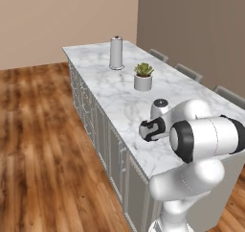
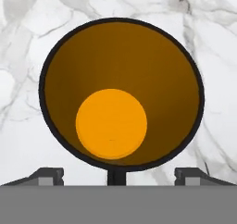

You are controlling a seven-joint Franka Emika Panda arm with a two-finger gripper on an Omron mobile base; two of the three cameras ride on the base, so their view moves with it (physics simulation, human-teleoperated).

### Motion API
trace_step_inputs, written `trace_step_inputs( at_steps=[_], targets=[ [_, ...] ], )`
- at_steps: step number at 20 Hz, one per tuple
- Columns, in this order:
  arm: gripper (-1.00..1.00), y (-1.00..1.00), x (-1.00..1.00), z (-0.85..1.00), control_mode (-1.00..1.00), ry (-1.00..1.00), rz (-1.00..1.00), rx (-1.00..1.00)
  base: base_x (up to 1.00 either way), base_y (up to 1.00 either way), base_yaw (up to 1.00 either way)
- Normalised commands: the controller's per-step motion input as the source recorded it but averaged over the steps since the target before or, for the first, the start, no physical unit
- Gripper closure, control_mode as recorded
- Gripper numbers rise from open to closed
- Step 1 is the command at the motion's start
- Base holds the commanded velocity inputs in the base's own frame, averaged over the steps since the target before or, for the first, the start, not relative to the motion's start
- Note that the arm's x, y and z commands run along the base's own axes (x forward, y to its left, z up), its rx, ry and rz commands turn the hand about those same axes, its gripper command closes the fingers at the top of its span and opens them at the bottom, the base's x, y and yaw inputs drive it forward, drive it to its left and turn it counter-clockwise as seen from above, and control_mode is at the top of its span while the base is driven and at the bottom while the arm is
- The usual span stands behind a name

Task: Clear the mugs and bowl far away from the sink.

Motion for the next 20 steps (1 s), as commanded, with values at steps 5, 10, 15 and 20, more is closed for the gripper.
trace_step_inputs(
  at_steps=[5,10,15,20],
  targets=[
    [-1.0,0.0,0.08,0.08,-1.0,0.13,0.0,0.01,0.0,0.0,0.0],
    [-1.0,-0.02,0.02,0.16,-1.0,0.08,0.0,0.02,0.0,0.0,0.0],
    [-1.0,0.0,0.0,0.26,-1.0,0.0,0.0,0.0,0.0,0.0,0.0],
    [-1.0,0.0,-0.07,0.35,-1.0,-0.04,0.0,0.0,0.0,0.0,0.0]
  ],
)
